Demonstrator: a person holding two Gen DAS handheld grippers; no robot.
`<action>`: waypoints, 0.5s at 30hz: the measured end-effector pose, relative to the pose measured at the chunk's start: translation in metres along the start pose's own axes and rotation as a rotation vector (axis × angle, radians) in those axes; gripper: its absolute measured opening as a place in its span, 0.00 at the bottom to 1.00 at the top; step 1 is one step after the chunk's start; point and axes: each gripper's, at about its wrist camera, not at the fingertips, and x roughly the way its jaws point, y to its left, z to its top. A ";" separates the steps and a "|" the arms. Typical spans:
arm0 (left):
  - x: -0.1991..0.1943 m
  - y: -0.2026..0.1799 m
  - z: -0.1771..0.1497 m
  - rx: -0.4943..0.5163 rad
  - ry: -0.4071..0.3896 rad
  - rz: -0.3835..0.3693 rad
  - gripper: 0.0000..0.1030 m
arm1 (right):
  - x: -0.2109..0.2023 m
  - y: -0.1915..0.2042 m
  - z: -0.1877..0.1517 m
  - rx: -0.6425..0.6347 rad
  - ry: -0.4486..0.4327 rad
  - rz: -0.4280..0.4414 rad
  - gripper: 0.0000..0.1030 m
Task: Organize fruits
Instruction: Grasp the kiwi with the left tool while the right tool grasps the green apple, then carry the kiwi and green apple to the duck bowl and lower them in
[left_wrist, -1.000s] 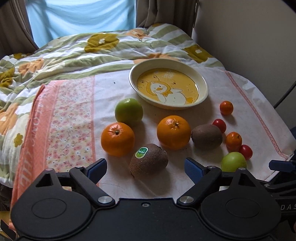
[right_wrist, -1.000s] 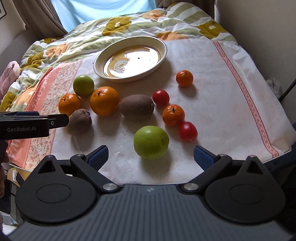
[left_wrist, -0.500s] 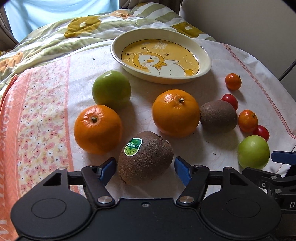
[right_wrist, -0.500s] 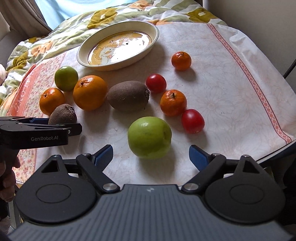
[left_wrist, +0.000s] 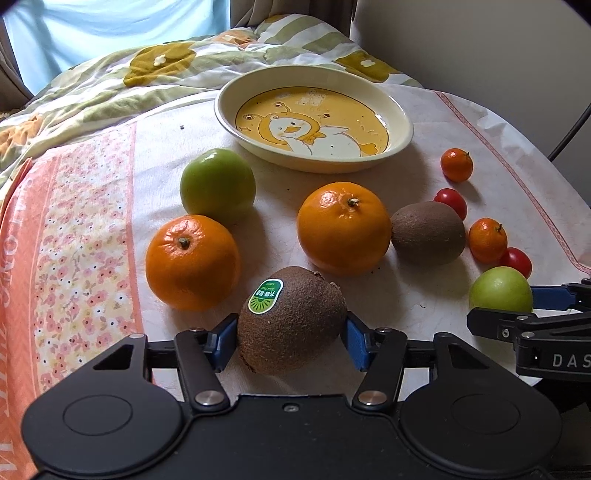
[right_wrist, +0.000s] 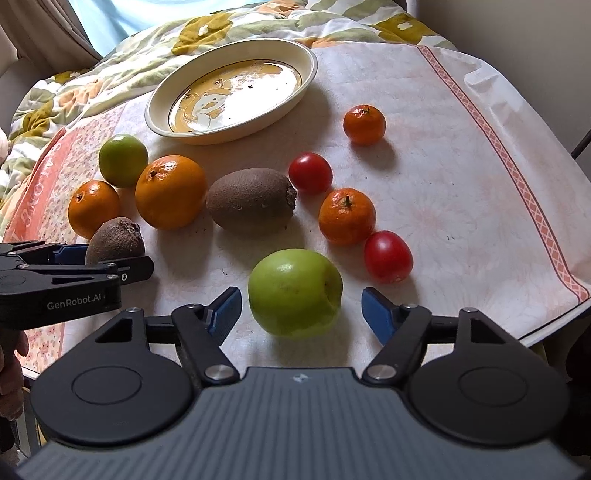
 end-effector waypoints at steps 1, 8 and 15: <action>-0.002 0.000 -0.001 -0.001 -0.002 0.000 0.61 | 0.002 0.000 0.001 0.001 0.002 0.001 0.78; -0.015 -0.004 -0.012 -0.005 -0.009 0.003 0.61 | 0.010 0.002 0.004 -0.013 0.013 0.002 0.68; -0.024 -0.004 -0.012 -0.021 -0.019 0.013 0.61 | 0.007 0.005 0.003 -0.035 -0.002 0.011 0.67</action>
